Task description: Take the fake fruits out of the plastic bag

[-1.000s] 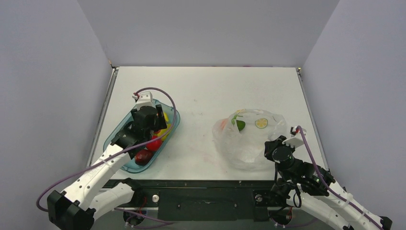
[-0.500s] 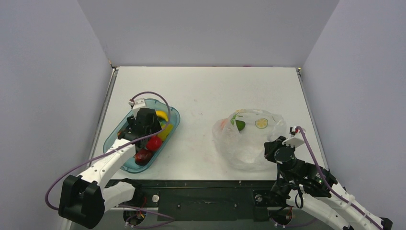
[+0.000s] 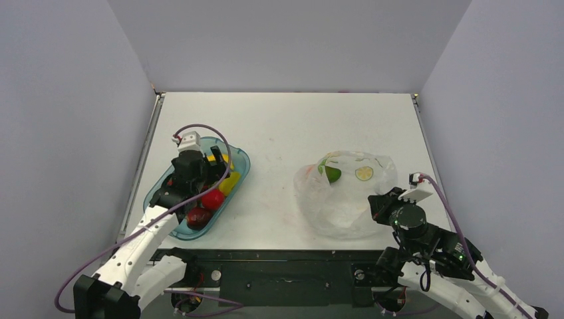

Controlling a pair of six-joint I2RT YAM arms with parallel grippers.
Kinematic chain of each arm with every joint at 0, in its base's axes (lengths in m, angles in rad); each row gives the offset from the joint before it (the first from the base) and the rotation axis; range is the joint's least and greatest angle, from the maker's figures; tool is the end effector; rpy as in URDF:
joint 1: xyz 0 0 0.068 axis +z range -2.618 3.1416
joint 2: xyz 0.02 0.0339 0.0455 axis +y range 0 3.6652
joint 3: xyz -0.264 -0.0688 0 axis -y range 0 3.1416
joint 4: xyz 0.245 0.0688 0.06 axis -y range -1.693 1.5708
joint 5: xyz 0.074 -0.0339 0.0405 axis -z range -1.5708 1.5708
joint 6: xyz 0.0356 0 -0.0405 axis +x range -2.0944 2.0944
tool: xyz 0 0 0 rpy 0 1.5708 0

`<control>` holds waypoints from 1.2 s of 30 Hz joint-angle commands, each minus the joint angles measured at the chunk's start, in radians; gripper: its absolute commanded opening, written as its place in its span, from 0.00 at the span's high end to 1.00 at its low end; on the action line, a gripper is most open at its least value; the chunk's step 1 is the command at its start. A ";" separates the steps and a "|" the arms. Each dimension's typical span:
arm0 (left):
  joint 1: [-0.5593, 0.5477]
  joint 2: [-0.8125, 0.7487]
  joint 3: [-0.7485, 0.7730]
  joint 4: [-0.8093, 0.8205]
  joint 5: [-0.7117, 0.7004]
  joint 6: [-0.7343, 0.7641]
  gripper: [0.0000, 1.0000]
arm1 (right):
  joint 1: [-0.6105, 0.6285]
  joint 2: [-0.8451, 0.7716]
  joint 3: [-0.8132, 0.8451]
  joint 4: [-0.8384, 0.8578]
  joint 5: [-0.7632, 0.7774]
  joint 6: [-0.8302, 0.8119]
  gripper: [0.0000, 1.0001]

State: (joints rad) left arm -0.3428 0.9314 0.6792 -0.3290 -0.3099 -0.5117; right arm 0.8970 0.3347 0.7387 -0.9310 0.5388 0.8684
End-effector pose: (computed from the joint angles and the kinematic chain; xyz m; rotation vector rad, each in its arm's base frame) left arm 0.1966 -0.0586 0.2631 -0.3566 2.0957 -0.1725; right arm 0.0534 0.0376 0.2991 0.2941 2.0400 0.5473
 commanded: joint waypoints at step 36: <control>-0.809 0.587 0.350 0.521 0.128 -0.199 0.53 | -0.021 -0.021 -0.101 0.447 -0.772 -0.123 1.00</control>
State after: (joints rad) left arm -1.1454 1.4952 1.0344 0.0818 -0.0666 -0.6487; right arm 0.8757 0.3534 0.6918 -0.6262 -0.0978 0.6926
